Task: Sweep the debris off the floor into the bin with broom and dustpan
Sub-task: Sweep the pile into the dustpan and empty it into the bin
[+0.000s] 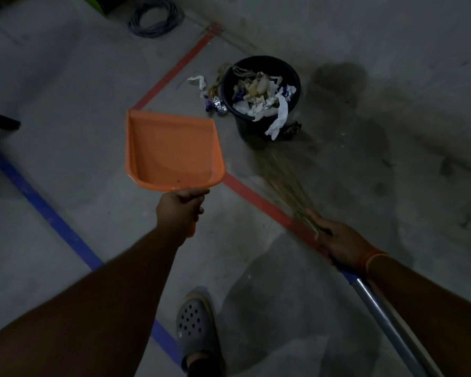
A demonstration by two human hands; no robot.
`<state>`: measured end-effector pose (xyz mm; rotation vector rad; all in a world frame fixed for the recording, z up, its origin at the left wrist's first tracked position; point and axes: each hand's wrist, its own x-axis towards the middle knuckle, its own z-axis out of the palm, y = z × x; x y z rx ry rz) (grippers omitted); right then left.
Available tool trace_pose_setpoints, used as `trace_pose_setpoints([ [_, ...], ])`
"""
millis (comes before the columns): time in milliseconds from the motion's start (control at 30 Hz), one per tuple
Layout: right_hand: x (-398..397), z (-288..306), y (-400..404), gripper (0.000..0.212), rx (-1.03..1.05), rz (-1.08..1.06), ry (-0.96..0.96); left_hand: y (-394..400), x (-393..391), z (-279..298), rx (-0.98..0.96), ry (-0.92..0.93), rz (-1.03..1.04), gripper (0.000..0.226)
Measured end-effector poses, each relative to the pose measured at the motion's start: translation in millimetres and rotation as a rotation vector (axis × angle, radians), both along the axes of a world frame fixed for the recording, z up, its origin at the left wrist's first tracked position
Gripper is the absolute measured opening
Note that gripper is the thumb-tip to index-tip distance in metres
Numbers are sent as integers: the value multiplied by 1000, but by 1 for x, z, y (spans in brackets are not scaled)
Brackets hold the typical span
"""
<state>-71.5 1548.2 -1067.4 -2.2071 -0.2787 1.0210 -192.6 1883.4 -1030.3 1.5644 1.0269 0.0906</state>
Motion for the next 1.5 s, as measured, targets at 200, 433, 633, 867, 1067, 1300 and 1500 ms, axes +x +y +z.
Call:
trace_pose_setpoints([
  [200,39,15,-37,62,-61,-45,-100,-4,0,-7,-22,5,-9,20],
  [433,119,-10,-9,67,-195,-46,-163,6,-9,-24,-4,21,-7,20],
  [633,127,-36,28,58,-288,130,-74,18,-17,-30,2,39,26,21],
  [867,41,-21,38,59,-74,210,-75,29,-37,-25,-33,44,88,20],
  [1067,-14,15,60,58,42,69,33,51,-40,-12,-57,26,141,20],
  [1300,-21,53,127,58,64,90,37,117,-43,21,-57,40,85,22],
  [1500,48,68,246,60,-1,175,-122,197,-28,39,-21,100,-43,21],
])
